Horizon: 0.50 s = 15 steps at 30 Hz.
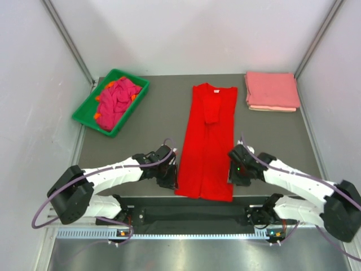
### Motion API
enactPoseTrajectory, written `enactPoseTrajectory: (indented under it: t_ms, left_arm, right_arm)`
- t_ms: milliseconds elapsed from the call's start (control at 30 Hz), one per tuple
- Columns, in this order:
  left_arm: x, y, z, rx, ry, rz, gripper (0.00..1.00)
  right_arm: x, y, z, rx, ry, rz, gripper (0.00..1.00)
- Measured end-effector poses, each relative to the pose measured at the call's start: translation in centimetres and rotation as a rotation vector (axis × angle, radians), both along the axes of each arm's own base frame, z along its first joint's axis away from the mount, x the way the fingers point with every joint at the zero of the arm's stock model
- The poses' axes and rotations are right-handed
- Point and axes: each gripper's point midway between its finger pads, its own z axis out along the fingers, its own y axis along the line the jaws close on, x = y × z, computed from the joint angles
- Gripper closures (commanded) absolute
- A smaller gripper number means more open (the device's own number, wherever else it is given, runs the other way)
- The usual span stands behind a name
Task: Fold and stack the t-shirts
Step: Fold the tshirt
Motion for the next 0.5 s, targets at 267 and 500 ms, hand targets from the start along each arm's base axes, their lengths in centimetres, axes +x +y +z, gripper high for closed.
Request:
enactPoseTrajectory:
  t_ms: [267, 500]
  left_arm:
    - [-0.5, -0.2, -0.1, -0.008, 0.024, -0.014, 0.70]
    - [-0.9, -0.3, -0.3, -0.010, 0.044, -0.016, 0.72]
  right_arm:
    - [-4.7, -0.3, -1.7, 0.081, 0.050, -0.019, 0.57]
    - [-6.3, 0.7, -2.4, 0.116, 0.083, -0.011, 0.59]
